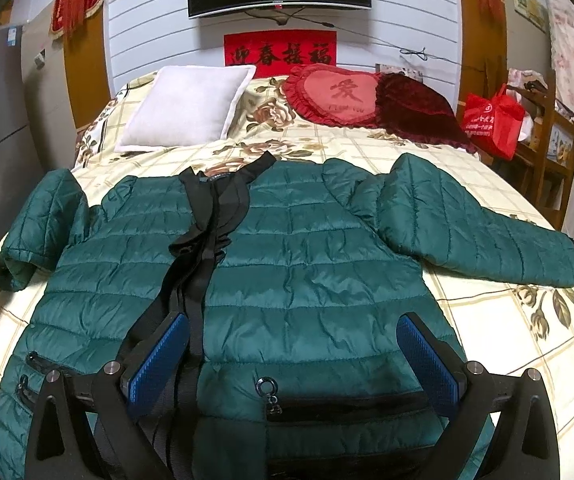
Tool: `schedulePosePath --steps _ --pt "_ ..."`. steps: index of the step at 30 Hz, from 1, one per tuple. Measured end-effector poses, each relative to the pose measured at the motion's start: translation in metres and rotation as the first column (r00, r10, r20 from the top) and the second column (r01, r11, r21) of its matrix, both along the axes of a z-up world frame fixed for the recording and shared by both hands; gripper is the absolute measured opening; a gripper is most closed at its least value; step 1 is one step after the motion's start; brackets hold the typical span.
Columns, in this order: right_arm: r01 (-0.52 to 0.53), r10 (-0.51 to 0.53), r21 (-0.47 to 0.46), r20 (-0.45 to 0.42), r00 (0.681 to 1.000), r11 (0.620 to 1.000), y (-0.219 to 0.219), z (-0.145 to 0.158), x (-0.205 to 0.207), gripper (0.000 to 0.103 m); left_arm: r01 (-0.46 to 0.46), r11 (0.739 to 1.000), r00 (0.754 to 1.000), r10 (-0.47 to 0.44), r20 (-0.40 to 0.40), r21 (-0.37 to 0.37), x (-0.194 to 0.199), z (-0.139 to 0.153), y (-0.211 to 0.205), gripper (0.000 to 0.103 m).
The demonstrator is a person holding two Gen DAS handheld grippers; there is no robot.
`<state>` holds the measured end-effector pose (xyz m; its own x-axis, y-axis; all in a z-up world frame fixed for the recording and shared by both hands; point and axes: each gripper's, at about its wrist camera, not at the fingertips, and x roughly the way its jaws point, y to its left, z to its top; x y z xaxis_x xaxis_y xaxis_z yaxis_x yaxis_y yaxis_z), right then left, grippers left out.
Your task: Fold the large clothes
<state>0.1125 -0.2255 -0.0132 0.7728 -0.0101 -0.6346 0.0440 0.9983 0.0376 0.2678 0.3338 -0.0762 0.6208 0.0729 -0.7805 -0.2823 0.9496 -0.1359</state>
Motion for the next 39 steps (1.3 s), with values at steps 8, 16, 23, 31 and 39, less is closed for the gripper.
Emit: schedulePosePath --steps 8,16,23,31,39 --pt "0.039 -0.039 0.006 -0.004 0.999 0.999 -0.011 0.001 -0.002 0.103 -0.287 0.953 0.955 0.278 0.100 0.092 -0.046 0.050 0.064 0.024" --pt "0.051 -0.052 -0.008 -0.049 0.997 0.999 -0.019 -0.002 -0.007 0.103 -0.199 0.980 0.970 0.196 0.144 0.008 -0.069 0.085 0.056 0.024" --pt "0.052 -0.060 -0.067 -0.123 0.991 0.996 -0.031 -0.015 -0.019 0.103 0.224 0.967 0.941 -0.182 0.287 -0.124 -0.056 0.134 -0.079 0.024" --pt "0.083 -0.087 -0.031 -0.208 0.974 0.996 -0.066 -0.029 -0.028 0.103 0.492 0.850 0.858 -0.435 0.275 -0.188 -0.011 0.123 -0.261 0.024" --pt "0.091 -0.101 -0.051 -0.259 0.960 0.995 -0.084 -0.036 -0.030 0.103 0.616 0.752 0.786 -0.569 0.241 -0.234 0.015 0.099 -0.400 0.024"
